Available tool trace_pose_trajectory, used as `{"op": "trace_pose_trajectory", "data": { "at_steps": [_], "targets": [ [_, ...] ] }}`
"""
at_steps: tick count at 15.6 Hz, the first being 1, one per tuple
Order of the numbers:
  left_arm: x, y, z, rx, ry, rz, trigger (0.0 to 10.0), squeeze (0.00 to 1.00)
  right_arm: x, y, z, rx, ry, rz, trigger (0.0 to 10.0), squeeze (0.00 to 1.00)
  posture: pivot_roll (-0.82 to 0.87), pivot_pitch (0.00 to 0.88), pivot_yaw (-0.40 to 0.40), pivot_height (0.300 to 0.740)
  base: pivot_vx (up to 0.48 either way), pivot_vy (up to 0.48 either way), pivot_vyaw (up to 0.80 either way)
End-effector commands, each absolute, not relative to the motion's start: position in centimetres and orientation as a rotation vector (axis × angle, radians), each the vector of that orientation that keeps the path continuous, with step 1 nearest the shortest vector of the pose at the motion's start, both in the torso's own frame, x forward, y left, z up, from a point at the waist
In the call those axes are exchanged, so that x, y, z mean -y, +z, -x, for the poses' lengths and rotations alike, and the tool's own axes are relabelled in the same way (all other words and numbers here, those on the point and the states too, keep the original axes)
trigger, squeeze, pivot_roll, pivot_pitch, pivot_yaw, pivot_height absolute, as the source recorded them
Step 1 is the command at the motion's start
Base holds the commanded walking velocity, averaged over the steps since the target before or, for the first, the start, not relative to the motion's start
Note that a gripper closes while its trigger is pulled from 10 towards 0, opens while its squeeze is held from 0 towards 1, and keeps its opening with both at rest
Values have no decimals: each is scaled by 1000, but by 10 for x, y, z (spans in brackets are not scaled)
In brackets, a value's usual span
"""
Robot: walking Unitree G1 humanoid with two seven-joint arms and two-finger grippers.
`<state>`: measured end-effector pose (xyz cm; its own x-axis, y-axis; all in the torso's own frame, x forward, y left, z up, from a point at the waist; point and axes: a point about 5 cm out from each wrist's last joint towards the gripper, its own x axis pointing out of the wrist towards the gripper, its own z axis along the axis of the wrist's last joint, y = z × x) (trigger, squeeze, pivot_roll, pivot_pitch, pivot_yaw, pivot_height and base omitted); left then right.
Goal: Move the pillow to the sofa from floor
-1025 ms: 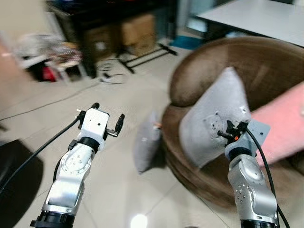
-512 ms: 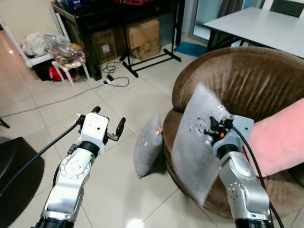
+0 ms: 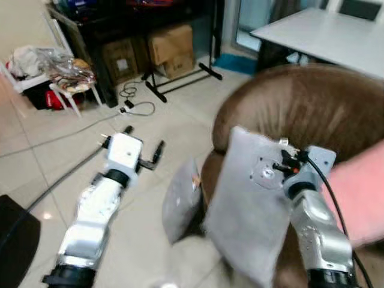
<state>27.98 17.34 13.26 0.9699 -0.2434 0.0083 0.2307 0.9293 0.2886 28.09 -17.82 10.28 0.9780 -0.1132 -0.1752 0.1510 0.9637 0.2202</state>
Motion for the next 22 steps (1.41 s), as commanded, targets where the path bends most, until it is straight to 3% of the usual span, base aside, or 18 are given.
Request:
{"op": "trace_pose_trajectory", "data": {
  "at_steps": [1,8,13,22],
  "targets": [
    [-177,130,-281,26,-237,-294,10000,0,171,116,-286,-103,-110,-246,10000,0,-45,0,57,740,446,0,-800],
    [-179,131,-284,26,-242,-300,10000,0,174,119,-288,-93,-117,-250,10000,0,-39,0,56,740,439,0,-775],
    [-176,129,-275,13,-310,-315,10000,0,160,125,-287,-123,42,-217,10000,0,-27,0,35,740,140,0,0],
    [-176,124,-268,-20,-361,-331,10000,0,147,131,-286,-149,127,-224,10000,0,-30,0,29,740,0,0,0]
  ]
}}
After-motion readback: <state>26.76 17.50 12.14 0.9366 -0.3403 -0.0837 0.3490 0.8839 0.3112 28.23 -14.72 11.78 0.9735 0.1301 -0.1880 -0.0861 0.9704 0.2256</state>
